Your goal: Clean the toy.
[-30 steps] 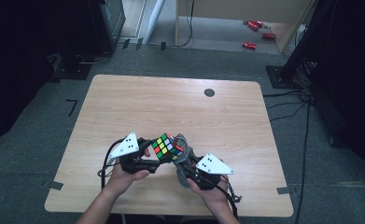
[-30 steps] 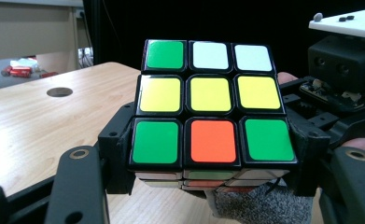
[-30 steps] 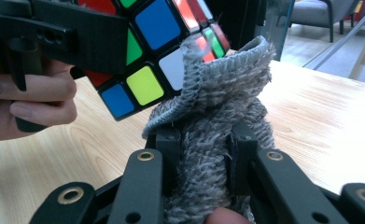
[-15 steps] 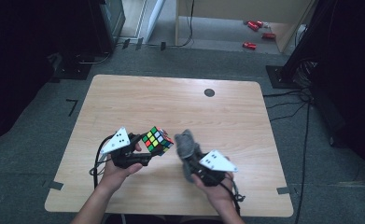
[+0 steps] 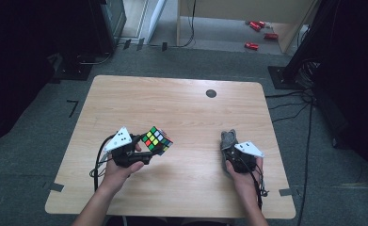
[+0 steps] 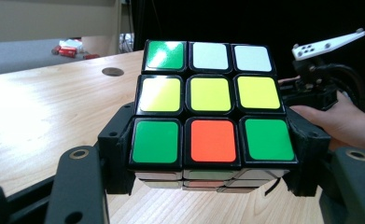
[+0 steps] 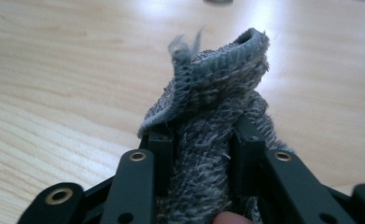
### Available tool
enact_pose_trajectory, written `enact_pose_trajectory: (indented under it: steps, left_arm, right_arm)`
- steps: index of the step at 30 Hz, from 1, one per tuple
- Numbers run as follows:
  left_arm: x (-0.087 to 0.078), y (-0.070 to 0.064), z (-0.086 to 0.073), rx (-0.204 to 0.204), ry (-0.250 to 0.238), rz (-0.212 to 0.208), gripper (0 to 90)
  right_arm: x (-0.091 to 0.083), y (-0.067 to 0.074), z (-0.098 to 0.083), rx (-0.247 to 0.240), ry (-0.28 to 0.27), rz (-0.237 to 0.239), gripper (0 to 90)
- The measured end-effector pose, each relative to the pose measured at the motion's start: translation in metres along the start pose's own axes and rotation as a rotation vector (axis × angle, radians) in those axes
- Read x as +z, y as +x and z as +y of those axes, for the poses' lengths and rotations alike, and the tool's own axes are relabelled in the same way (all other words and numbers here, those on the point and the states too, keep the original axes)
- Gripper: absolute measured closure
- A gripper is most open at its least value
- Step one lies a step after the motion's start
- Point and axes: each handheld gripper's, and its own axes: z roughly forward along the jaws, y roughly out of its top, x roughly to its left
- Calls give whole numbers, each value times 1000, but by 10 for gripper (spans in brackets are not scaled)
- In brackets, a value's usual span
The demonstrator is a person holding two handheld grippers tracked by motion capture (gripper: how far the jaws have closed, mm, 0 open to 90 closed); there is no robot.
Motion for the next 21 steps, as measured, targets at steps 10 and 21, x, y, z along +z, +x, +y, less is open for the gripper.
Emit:
enact_pose_trajectory:
  steps: [10,21]
  left_arm:
    - [-3,6,0,-21,-4,40,347]
    - [-1,6,-1,-28,8,49,347]
  right_arm:
    - [-3,0,7,0,-56,61,307]
    - [-33,19,31,-45,-219,88,216]
